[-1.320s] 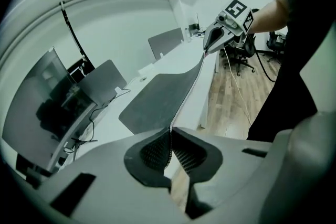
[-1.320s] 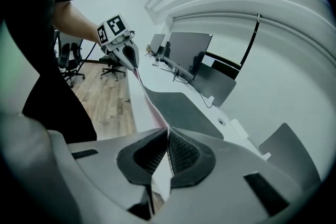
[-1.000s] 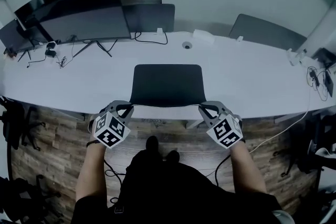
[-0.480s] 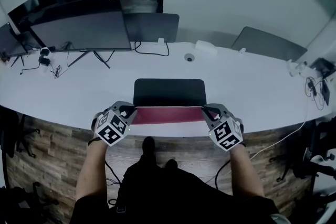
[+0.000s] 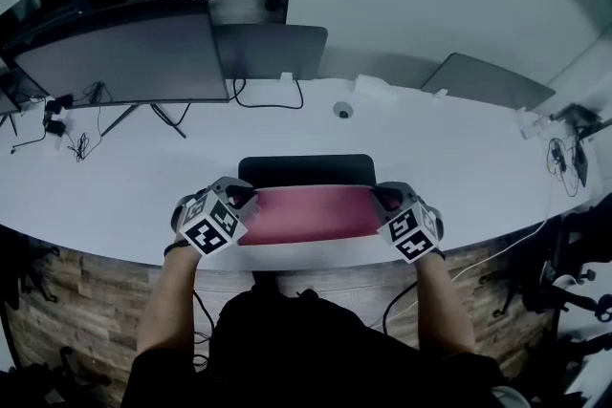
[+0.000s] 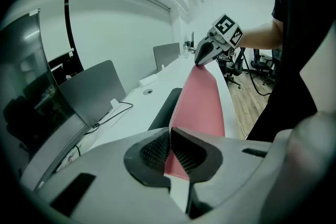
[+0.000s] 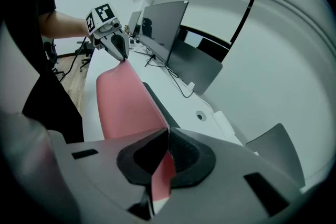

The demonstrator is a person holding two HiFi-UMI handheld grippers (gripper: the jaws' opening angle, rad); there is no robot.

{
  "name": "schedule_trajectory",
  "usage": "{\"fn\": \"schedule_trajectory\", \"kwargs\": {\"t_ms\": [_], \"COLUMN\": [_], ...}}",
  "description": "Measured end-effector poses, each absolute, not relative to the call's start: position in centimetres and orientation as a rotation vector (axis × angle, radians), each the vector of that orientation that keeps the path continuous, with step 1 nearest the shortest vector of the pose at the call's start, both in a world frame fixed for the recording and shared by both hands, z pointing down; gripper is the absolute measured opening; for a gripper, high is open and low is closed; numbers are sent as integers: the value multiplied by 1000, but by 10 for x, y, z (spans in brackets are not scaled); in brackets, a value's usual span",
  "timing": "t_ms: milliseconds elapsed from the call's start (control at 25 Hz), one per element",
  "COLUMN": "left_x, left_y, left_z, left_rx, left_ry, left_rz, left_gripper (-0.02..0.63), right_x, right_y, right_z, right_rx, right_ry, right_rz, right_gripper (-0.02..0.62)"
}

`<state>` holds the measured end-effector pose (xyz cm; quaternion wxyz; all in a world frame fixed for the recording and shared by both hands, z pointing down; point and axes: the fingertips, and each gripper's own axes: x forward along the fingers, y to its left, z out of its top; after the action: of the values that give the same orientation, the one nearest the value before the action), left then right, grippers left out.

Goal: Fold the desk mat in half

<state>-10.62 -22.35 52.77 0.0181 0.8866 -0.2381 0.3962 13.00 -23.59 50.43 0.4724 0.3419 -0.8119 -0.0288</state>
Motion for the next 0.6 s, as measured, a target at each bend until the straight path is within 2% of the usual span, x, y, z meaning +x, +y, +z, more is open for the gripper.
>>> {"fn": "schedule_trajectory", "kwargs": {"t_ms": [600], "left_x": [-110], "left_y": [-278], "left_z": [581], "left_rx": [2720], "left_ry": [-614], "left_rz": [1316], "left_gripper": [23], "right_x": [119], "right_y": [-286], "right_z": [555], "right_rx": [977], "right_ry": [-1786], "right_rz": [-24], "right_gripper": [15]}}
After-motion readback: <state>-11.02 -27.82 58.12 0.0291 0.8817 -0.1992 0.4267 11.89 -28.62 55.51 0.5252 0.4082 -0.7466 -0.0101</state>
